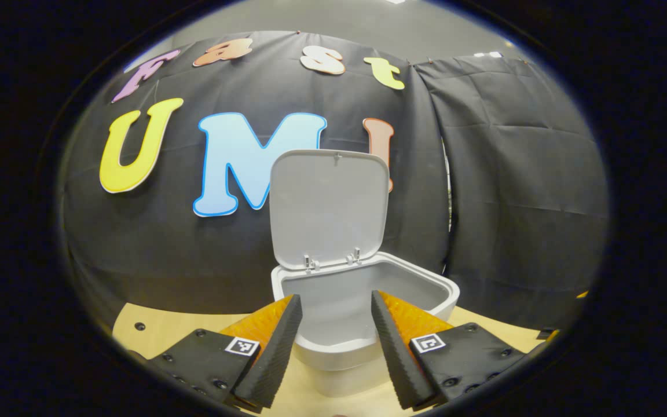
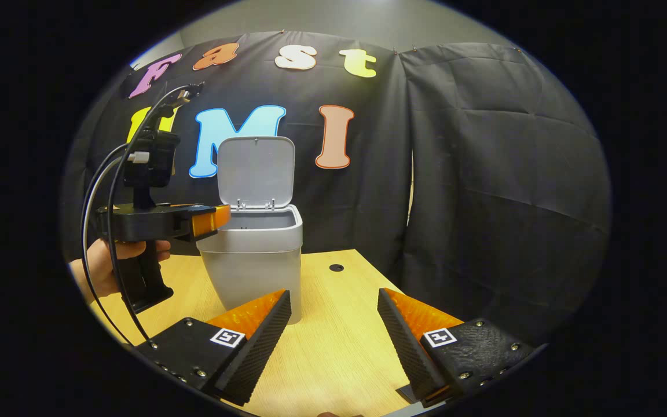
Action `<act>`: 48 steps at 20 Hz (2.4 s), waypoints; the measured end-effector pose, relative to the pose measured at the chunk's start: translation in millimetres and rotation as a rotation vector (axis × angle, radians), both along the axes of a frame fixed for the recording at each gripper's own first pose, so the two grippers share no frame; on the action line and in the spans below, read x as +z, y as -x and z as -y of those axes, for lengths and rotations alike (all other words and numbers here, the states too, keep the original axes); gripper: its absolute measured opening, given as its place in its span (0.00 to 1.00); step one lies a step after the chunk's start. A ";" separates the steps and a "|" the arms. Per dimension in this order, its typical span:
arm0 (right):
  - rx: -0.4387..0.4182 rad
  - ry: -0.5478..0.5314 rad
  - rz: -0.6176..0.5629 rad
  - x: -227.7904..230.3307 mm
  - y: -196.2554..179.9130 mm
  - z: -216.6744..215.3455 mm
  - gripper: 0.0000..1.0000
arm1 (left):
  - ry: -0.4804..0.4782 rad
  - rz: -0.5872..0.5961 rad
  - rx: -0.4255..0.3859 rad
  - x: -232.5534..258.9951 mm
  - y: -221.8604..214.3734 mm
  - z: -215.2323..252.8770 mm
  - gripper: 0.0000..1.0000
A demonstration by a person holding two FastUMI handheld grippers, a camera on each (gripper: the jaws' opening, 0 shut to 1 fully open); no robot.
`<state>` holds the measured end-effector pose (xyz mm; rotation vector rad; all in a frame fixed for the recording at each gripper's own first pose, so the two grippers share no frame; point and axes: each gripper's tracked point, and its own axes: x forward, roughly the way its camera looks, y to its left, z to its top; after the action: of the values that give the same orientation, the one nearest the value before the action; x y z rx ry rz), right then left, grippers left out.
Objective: Press the lid of the desktop garbage bin to open it, pick up the crumpled paper on the desktop and throw it into the bin, then pick up the pop can on the desktop and drop it into the bin, and finally close the garbage bin lid.
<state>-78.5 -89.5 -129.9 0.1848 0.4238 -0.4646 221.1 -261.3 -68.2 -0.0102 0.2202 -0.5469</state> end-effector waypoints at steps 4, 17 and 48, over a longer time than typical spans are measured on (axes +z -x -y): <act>0.030 -0.009 0.016 1.3 -1.7 -8.5 0.96 | 0.026 0.026 0.022 14.6 12.4 -12.8 0.90; 0.233 -0.057 0.103 10.0 -18.9 -58.6 0.96 | 0.016 0.027 0.151 19.3 73.3 -91.5 0.96; 0.598 -0.228 -0.236 -73.3 -20.0 -227.4 0.97 | -0.050 0.090 0.385 21.0 190.1 -282.2 0.96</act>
<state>-58.5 137.9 -203.2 0.2132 0.7339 0.1542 30.9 20.9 -47.3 0.0203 0.1391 -0.1573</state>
